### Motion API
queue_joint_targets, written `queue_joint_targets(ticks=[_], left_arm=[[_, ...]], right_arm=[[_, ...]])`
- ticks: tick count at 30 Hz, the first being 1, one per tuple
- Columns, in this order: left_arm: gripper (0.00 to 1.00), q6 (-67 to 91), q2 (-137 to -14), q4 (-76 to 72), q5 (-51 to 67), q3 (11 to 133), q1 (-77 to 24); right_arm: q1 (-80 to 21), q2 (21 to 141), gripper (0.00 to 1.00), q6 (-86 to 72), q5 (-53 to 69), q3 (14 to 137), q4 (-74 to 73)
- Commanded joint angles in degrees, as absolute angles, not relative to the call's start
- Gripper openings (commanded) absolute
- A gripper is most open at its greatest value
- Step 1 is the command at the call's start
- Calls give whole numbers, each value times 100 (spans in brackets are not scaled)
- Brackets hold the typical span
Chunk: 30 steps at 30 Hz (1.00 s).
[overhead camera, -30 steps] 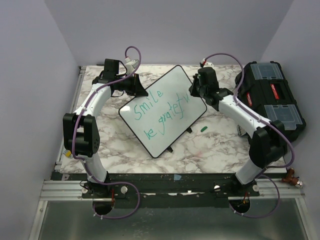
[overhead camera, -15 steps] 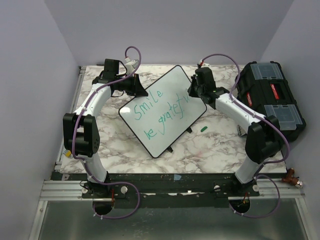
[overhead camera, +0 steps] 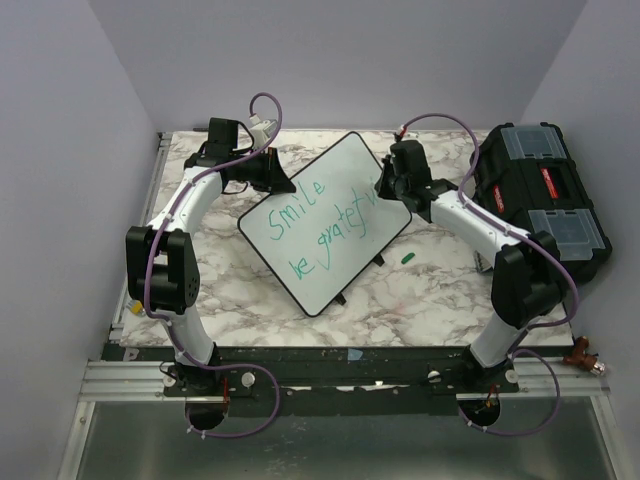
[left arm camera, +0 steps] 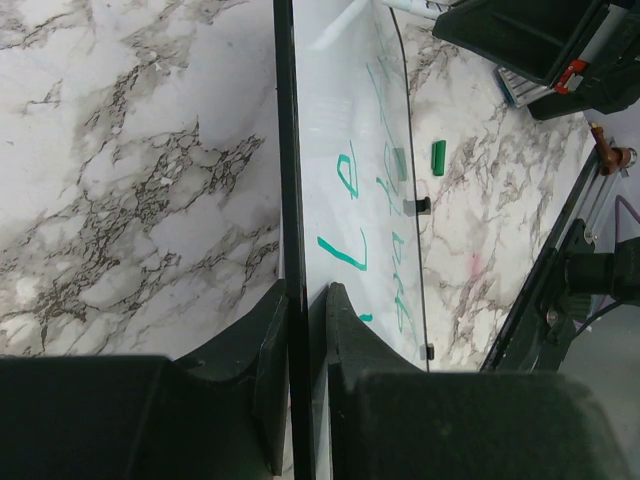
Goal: Write a sentence on the whiteboard
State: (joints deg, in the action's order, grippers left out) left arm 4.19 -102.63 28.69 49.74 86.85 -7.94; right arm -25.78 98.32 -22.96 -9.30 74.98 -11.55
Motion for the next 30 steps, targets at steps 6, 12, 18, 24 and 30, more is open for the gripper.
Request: queue_joint_targets(ticks=[6,12,18,24,30], left_arm=[[0,-228,-10055,2642,4790,8687,-828],[0,-227,-10042,2646,4790,8683,-826],[0,-224,-10044,2639,4789,8683,-826],[0,-229,-10029,2645,4790,8673,-826],[0,-229,-10034,2644,4791,8674,-824]], right_arm=[[-2584,9627,1,-2375,-616,7074,-1230],[-2584,9437,1,-2390,-563,6883,-1273],[-2583,9218,1,-2383,-562,6618,-1326],[-2584,9064,1,-2383,-604,6402,-1389],[-2579,9035,1,-2368,-689,6305,-1458]])
